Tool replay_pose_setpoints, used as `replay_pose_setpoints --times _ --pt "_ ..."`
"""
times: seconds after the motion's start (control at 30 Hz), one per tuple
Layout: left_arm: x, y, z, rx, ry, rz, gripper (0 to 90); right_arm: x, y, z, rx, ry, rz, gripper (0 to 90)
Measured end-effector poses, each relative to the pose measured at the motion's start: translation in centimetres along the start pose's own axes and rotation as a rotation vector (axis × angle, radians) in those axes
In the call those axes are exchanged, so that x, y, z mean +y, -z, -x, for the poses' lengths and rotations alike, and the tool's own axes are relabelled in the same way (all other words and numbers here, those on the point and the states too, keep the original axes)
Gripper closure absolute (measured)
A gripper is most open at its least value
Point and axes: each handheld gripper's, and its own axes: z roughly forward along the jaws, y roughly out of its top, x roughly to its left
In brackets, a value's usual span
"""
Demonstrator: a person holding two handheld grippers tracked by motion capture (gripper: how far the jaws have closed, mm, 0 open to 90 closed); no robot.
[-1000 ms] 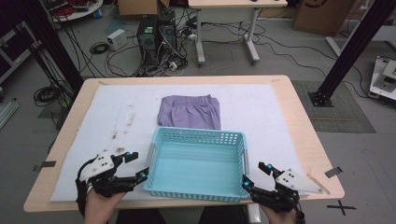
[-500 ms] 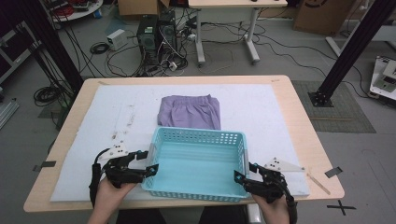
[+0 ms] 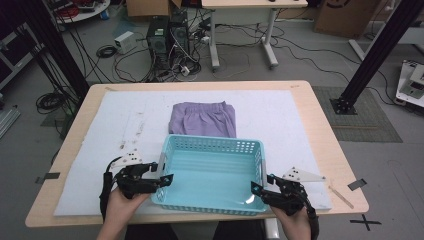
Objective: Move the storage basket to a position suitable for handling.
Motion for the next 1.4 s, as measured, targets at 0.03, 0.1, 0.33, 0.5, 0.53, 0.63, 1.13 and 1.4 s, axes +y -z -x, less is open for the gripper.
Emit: replay_pose_setpoints --times 0.03,0.1,0.33,0.5,0.53,0.63,1.13,1.4 --pt "0.1 0.1 0.1 -0.001 0.0 0.009 36.7 0.1 0.0 0.0 -0.006 0.002 0.006 46.1" --pt "0.5 0.3 0.2 0.004 0.004 0.022 39.4 0.4 0.2 -0.1 -0.011 -0.001 0.02 47.1" --pt "1.9 0.4 -0.3 0.018 0.026 0.032 39.5 2.4 0.2 -0.4 -0.041 0.01 0.028 47.7" --pt "3.9 0.5 -1.8 0.045 0.048 0.051 39.5 4.9 -0.9 0.0 -0.049 0.014 0.032 48.8" --pt "4.4 0.5 -2.2 0.049 0.049 0.057 39.5 5.3 -1.1 0.2 -0.048 0.014 0.032 48.8" --pt "5.8 0.4 -3.1 0.072 0.056 0.059 39.6 6.8 -2.0 0.7 -0.051 0.016 0.035 48.8" --pt "10.4 -2.5 -9.2 0.17 0.111 0.074 42.1 13.5 -7.2 3.8 -0.103 -0.003 0.032 50.2" --pt "12.9 -5.0 -12.2 0.229 0.137 0.054 42.8 16.1 -10.0 6.2 -0.133 -0.01 0.027 52.1"
